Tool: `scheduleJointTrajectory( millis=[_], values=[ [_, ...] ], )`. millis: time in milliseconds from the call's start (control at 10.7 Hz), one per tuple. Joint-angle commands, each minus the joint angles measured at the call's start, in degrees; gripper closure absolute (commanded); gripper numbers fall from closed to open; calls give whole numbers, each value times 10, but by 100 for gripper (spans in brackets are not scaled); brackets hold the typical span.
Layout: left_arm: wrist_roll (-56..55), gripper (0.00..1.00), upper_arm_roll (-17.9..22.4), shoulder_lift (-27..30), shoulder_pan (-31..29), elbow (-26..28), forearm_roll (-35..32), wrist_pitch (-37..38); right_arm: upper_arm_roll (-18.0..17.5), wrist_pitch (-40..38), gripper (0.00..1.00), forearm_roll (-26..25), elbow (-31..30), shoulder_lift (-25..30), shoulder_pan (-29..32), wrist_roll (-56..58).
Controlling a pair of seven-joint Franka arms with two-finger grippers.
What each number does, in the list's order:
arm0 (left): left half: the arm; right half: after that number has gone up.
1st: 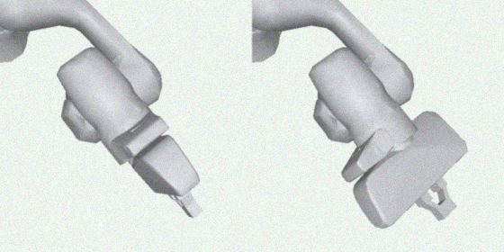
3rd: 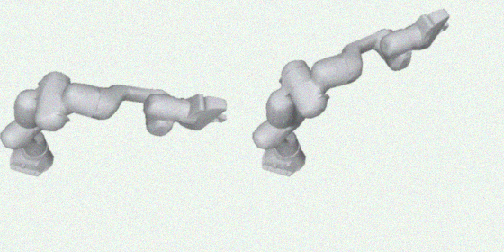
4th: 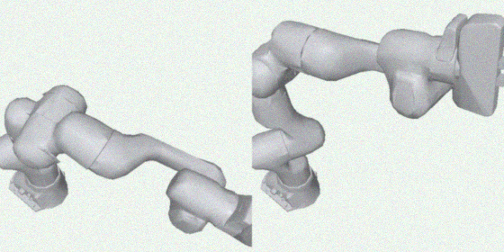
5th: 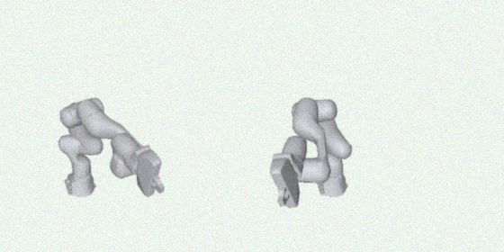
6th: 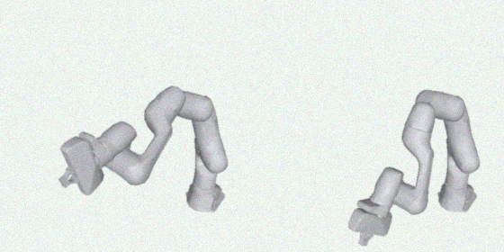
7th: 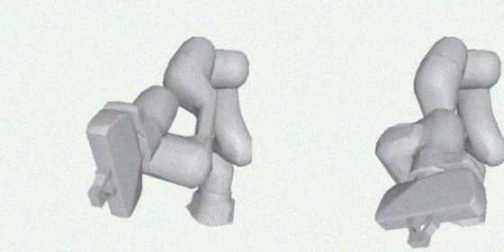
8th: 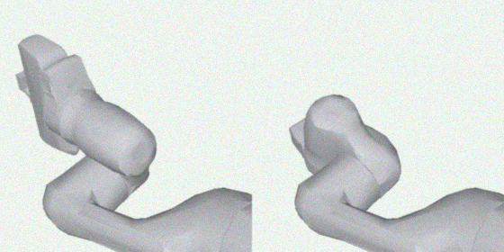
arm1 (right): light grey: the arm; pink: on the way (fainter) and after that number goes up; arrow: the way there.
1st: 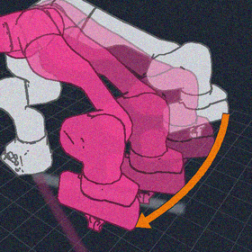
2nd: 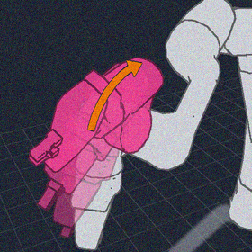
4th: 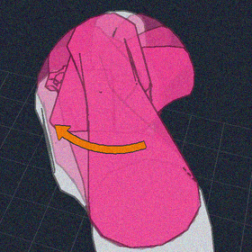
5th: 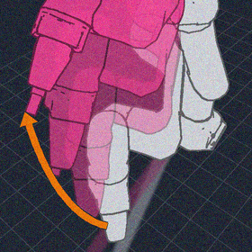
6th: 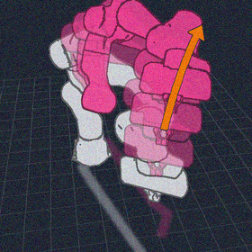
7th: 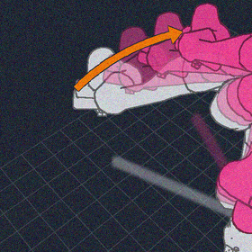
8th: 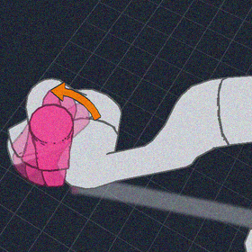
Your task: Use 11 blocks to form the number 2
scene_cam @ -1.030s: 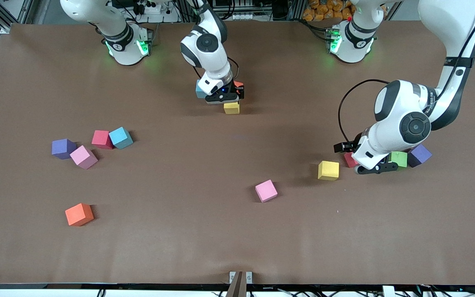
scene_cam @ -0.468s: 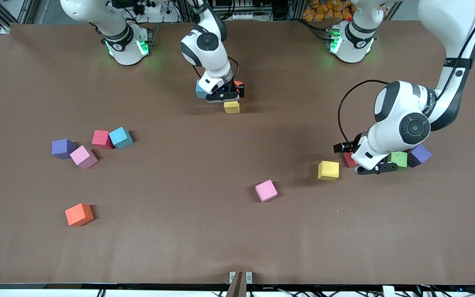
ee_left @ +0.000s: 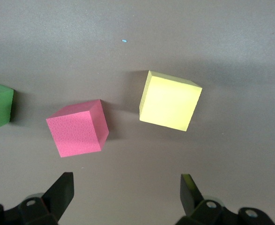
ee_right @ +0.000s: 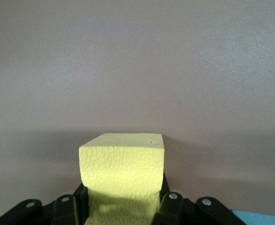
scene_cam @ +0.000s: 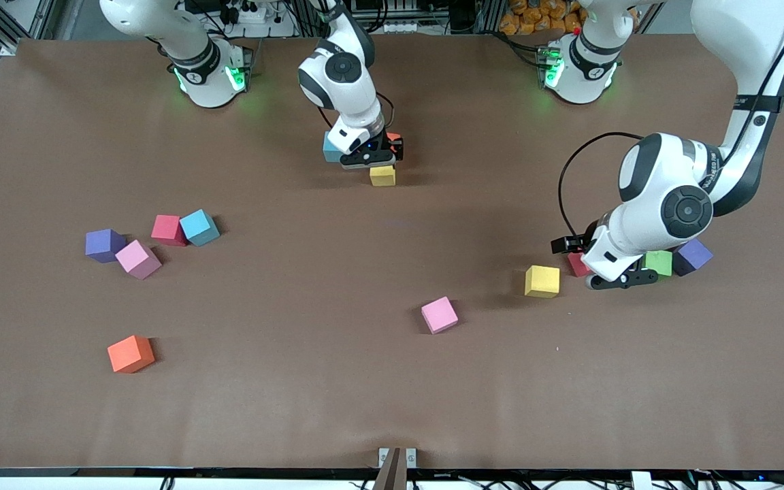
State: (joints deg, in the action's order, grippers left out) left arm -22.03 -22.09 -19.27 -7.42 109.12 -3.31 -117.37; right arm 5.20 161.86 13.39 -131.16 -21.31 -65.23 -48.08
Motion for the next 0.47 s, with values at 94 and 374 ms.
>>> scheduleJointTrajectory(
  millis=[94, 374],
  values=[
    [12, 0, -1, -6, 0, -14, -15, 11, 4, -5, 59, -8, -18, 1, -17, -19],
    [13, 0, -1, -6, 0, -14, -15, 11, 4, -5, 59, -8, -21, 1, -21, -19]
  ],
)
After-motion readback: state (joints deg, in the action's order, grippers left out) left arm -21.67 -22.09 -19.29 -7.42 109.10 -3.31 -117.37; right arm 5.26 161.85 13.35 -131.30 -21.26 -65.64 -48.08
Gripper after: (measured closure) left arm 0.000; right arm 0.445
